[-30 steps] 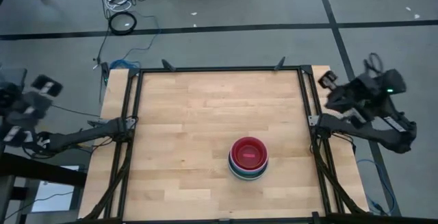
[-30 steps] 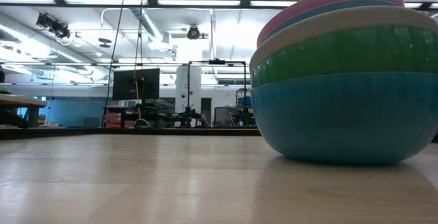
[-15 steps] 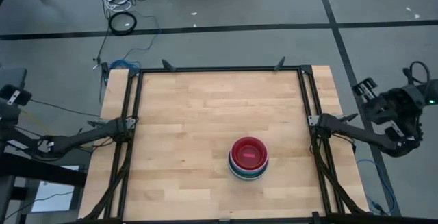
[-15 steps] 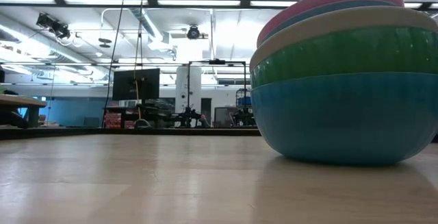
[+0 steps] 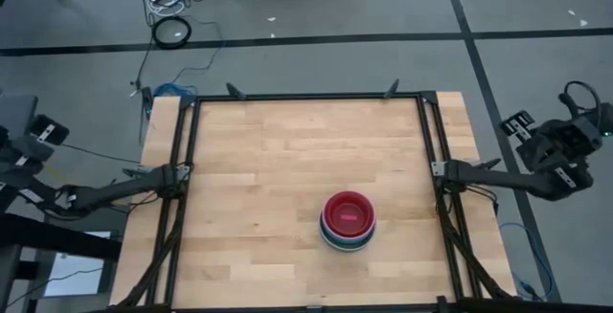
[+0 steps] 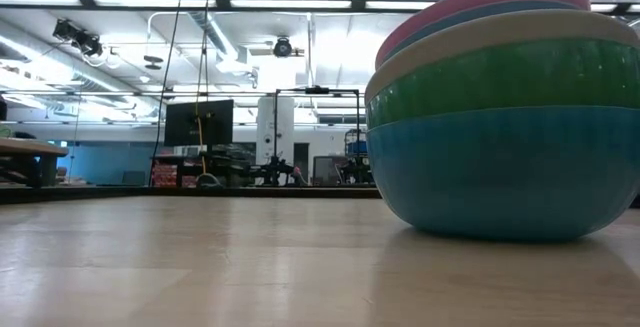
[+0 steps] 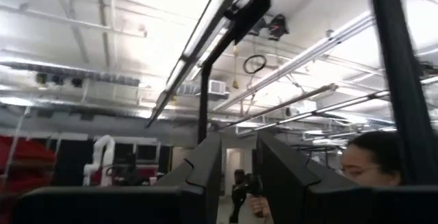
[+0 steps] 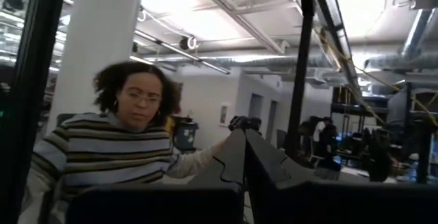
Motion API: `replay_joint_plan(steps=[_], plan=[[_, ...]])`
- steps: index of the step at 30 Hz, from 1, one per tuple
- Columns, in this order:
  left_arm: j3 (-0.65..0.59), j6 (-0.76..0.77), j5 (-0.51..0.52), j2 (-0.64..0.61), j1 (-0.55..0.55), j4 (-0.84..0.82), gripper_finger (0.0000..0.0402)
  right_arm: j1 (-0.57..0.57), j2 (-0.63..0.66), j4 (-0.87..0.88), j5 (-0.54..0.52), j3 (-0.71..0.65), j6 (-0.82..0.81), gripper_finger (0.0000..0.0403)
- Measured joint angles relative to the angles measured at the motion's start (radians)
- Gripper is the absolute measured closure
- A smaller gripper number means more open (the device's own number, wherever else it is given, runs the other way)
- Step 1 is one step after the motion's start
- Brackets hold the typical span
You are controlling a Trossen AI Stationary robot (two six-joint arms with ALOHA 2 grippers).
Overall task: Nest bowls inside each other
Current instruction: Return to Home Position
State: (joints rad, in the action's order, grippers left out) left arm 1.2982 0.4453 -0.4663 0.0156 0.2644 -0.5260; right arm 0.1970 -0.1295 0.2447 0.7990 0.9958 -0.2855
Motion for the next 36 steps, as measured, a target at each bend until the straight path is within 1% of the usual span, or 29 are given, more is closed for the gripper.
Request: replay_joint_plan(steps=[8, 12, 14, 18, 21, 25, 27, 29, 32, 36], plan=[[-0.046, -0.069, 0.005, 0.001, -0.079, 0.013, 0.0300, -0.174, 0.000, 0.116, -0.192, 0.002, 0.128, 0.0399], [-0.061, -0.083, 0.005, 0.001, -0.099, -0.007, 0.0300, -0.233, 0.000, 0.150, -0.254, 0.002, 0.167, 0.0401], [-0.062, -0.111, 0.004, -0.008, -0.102, -0.046, 0.0300, -0.254, 0.002, 0.183, -0.276, 0.002, 0.195, 0.0402], [-0.067, -0.131, 0.008, -0.012, -0.101, -0.090, 0.0300, -0.278, 0.014, 0.204, -0.325, -0.014, 0.226, 0.0401], [-0.072, -0.136, -0.010, -0.012, -0.099, -0.085, 0.0300, -0.292, 0.034, 0.209, -0.334, -0.039, 0.255, 0.0399], [-0.076, -0.184, -0.019, -0.012, -0.096, -0.155, 0.0300, -0.296, 0.077, 0.243, -0.388, -0.091, 0.280, 0.0400], [-0.096, -0.209, -0.022, -0.012, -0.094, -0.175, 0.0300, -0.296, 0.101, 0.249, -0.428, -0.140, 0.280, 0.0402], [-0.127, -0.229, -0.022, -0.012, -0.094, -0.209, 0.0300, -0.296, 0.126, 0.248, -0.443, -0.194, 0.280, 0.0402], [-0.180, -0.262, -0.046, -0.012, -0.094, -0.199, 0.0300, -0.296, 0.123, 0.238, -0.447, -0.251, 0.279, 0.0401], [-0.261, -0.309, -0.048, -0.012, -0.094, -0.190, 0.0300, -0.296, 0.125, 0.190, -0.500, -0.344, 0.280, 0.0402]])
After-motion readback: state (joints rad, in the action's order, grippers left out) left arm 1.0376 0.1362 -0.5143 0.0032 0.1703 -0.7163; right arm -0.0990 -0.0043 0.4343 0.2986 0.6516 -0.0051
